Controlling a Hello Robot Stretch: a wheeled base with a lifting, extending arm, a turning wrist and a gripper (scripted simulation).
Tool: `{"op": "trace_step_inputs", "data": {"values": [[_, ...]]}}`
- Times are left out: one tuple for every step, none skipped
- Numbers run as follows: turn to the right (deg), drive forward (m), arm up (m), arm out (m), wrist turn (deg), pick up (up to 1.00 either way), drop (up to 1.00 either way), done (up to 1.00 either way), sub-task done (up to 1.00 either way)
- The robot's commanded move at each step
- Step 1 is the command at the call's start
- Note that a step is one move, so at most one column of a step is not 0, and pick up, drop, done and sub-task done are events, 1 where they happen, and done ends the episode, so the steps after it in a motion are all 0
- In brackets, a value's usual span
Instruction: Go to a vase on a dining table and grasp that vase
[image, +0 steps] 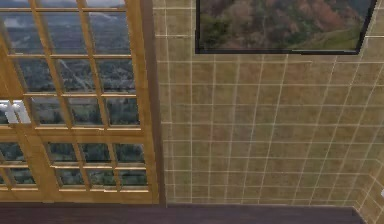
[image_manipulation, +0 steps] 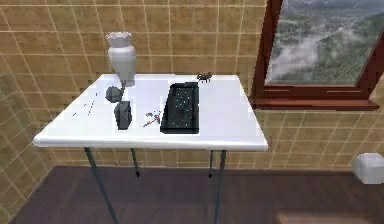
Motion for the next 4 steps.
{"op": "trace_step_inputs", "data": {"values": [[-15.0, 0.0, 0.0, 0.0, 0.0, 0.0, 0.0, 0.0, 0.0], [45.0, 0.0, 0.0, 0.0, 0.0, 0.0, 0.0, 0.0, 0.0], [0.0, 0.75, 0.0, 0.0, 0.0, 0.0, 0.0, 0.0, 0.0], [21.0, 0.0, 0.0, 0.0, 0.0, 0.0, 0.0, 0.0, 0.0]]}}
